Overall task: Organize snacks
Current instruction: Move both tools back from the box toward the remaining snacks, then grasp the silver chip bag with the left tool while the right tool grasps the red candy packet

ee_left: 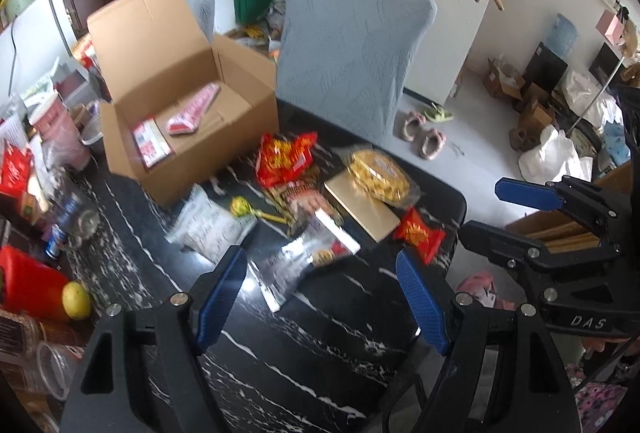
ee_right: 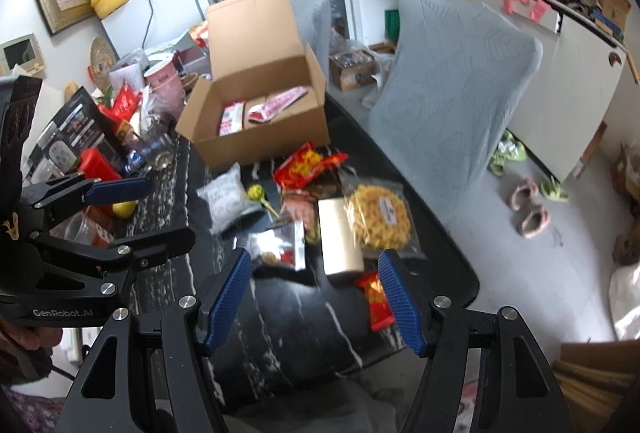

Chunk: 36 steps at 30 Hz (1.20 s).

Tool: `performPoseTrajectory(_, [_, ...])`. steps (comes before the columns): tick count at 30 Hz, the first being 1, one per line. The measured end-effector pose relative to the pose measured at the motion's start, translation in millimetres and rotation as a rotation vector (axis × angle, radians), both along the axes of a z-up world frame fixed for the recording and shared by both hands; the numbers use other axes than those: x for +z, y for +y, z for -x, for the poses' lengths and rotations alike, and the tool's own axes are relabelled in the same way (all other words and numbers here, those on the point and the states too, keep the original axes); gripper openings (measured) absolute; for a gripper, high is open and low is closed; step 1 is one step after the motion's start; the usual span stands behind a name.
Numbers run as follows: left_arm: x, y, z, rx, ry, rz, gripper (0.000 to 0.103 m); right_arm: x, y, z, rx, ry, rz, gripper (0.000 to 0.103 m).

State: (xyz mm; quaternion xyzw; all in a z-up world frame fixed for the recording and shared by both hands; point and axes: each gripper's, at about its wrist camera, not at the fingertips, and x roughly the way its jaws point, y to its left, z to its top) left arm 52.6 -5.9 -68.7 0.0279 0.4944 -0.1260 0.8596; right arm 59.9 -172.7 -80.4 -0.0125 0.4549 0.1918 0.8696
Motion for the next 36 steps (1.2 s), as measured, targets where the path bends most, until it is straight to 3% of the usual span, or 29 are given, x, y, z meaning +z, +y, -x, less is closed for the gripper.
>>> performPoseTrajectory(18, [-74.3,-6.2,-23.7,-0.035,0.138,-0.035,0.077,-72.8,-18.8,-8.8,-0.046,0.166,0.052,0.067])
performPoseTrajectory(26, [-96.6,-15.9,-47.0,-0.118,0.146,-0.135,0.077,-102.7,-24.3,-23.8,-0.042,0.235,0.065,0.067])
performPoseTrajectory(36, [-125.1,-18.0,-65.0,-0.172,0.191,-0.184,0.077,-126.7,-30.7,-52.7,-0.028,0.273,0.101,0.067])
